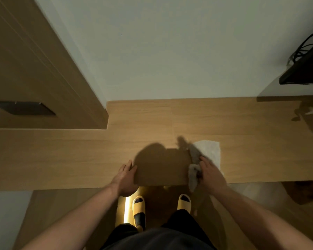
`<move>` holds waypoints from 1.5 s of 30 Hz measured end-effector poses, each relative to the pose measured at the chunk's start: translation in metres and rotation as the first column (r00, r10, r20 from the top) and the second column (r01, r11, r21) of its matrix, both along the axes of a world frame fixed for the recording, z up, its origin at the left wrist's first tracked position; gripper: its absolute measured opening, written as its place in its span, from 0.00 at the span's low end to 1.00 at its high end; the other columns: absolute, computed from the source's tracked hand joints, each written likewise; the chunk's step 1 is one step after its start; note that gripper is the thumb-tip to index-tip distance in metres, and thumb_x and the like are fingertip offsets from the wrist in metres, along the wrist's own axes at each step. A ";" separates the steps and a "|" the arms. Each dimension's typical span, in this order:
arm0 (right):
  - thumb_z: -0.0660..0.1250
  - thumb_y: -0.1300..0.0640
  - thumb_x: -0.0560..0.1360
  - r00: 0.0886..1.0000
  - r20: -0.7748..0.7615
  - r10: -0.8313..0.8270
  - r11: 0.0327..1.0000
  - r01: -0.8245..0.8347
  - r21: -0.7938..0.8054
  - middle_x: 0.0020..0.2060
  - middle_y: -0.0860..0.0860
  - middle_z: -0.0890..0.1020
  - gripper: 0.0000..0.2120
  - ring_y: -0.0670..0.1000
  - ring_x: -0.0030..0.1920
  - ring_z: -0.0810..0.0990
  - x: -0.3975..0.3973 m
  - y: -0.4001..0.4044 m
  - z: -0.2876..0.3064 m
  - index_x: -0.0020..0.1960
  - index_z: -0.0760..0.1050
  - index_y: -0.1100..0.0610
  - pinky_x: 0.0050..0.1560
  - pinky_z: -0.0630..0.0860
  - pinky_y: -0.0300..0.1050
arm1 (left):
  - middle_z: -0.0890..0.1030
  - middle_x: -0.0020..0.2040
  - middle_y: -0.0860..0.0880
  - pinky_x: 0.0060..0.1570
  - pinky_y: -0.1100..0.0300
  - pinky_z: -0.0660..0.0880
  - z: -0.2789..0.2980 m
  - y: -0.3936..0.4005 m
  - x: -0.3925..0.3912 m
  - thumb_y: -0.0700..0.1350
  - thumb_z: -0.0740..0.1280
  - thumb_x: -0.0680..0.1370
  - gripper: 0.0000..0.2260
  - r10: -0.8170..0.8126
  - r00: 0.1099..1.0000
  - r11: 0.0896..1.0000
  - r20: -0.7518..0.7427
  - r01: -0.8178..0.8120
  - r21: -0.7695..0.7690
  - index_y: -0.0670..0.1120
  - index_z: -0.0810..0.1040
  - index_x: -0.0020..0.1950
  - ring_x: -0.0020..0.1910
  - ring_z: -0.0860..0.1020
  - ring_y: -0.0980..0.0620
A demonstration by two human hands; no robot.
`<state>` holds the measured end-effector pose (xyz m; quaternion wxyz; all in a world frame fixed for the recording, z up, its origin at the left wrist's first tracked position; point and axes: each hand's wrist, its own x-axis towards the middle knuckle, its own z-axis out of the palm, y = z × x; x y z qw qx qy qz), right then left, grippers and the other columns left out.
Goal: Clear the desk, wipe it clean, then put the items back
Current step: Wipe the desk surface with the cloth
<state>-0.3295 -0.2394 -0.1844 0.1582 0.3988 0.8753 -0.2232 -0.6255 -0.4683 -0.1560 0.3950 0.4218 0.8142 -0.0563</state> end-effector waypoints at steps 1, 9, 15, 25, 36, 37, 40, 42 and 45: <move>0.70 0.56 0.74 0.996 -0.022 -0.082 0.996 0.082 -0.031 0.69 0.53 0.72 0.19 0.58 0.70 0.73 0.011 0.018 0.005 0.64 0.72 0.53 0.68 0.73 0.52 | 0.42 0.84 0.45 0.80 0.47 0.55 0.002 0.007 0.006 0.52 0.67 0.77 0.40 0.005 1.000 1.000 0.007 -0.005 -0.007 0.50 0.50 0.85 0.83 0.45 0.40; 0.69 0.57 0.78 0.815 -0.302 -0.495 0.851 0.525 0.020 0.74 0.57 0.71 0.30 0.62 0.70 0.73 0.095 0.110 0.075 0.77 0.64 0.55 0.67 0.72 0.60 | 0.41 0.84 0.47 0.81 0.50 0.52 0.017 0.057 0.040 0.57 0.70 0.77 0.42 0.025 0.999 1.000 -0.036 -0.025 -0.002 0.50 0.52 0.84 0.83 0.46 0.41; 0.65 0.62 0.78 0.764 -0.151 -0.627 0.779 0.620 -0.093 0.74 0.58 0.69 0.28 0.61 0.73 0.69 0.153 0.134 0.043 0.77 0.67 0.54 0.72 0.69 0.62 | 0.41 0.85 0.48 0.81 0.49 0.51 0.012 0.069 0.067 0.55 0.68 0.79 0.40 0.049 0.999 0.997 -0.006 -0.049 -0.061 0.50 0.49 0.85 0.83 0.45 0.42; 0.61 0.39 0.80 0.908 0.004 -0.419 0.900 0.415 -0.133 0.83 0.51 0.52 0.35 0.62 0.81 0.52 -0.002 0.052 0.028 0.83 0.55 0.46 0.79 0.57 0.60 | 0.46 0.85 0.52 0.80 0.54 0.55 0.017 0.062 0.100 0.52 0.69 0.78 0.37 0.204 0.977 0.977 0.064 -0.207 0.043 0.51 0.56 0.84 0.83 0.50 0.46; 0.72 0.59 0.74 0.839 -0.425 -0.339 0.928 0.225 -0.297 0.64 0.50 0.82 0.21 0.52 0.63 0.80 -0.011 0.066 0.076 0.67 0.80 0.52 0.64 0.76 0.45 | 0.50 0.85 0.51 0.78 0.53 0.57 0.032 0.056 0.095 0.52 0.70 0.78 0.35 0.297 0.955 0.950 -0.008 -0.295 0.100 0.51 0.59 0.83 0.82 0.55 0.46; 0.72 0.60 0.73 0.804 -0.469 -0.365 0.927 0.266 -0.265 0.65 0.49 0.81 0.19 0.52 0.62 0.80 0.004 0.079 0.083 0.64 0.82 0.52 0.63 0.75 0.45 | 0.50 0.85 0.51 0.78 0.53 0.57 0.032 0.056 0.094 0.52 0.70 0.78 0.35 0.300 0.954 0.950 -0.008 -0.298 0.097 0.51 0.59 0.83 0.82 0.55 0.45; 0.73 0.63 0.73 0.795 -0.484 -0.366 0.925 0.366 -0.099 0.75 0.46 0.72 0.19 0.52 0.67 0.75 0.063 0.124 0.087 0.63 0.83 0.52 0.66 0.71 0.46 | 0.50 0.85 0.50 0.78 0.53 0.57 0.031 0.057 0.094 0.52 0.70 0.78 0.35 0.304 0.953 0.949 0.001 -0.303 0.086 0.51 0.59 0.83 0.82 0.55 0.45; 0.73 0.62 0.74 0.815 -0.429 -0.390 0.902 0.432 0.000 0.80 0.49 0.65 0.20 0.56 0.72 0.72 0.103 0.153 0.080 0.66 0.81 0.52 0.70 0.70 0.51 | 0.49 0.85 0.50 0.78 0.54 0.57 0.031 0.057 0.094 0.53 0.70 0.78 0.36 0.300 0.954 0.951 0.001 -0.300 0.075 0.51 0.59 0.83 0.82 0.55 0.45; 0.70 0.60 0.77 0.845 -0.211 -0.491 0.865 0.502 -0.002 0.81 0.54 0.60 0.21 0.61 0.72 0.71 0.156 0.177 0.052 0.70 0.78 0.53 0.69 0.72 0.57 | 0.49 0.85 0.50 0.78 0.52 0.57 0.031 0.058 0.090 0.53 0.70 0.78 0.36 0.319 0.948 0.945 0.003 -0.319 0.066 0.51 0.59 0.83 0.82 0.55 0.45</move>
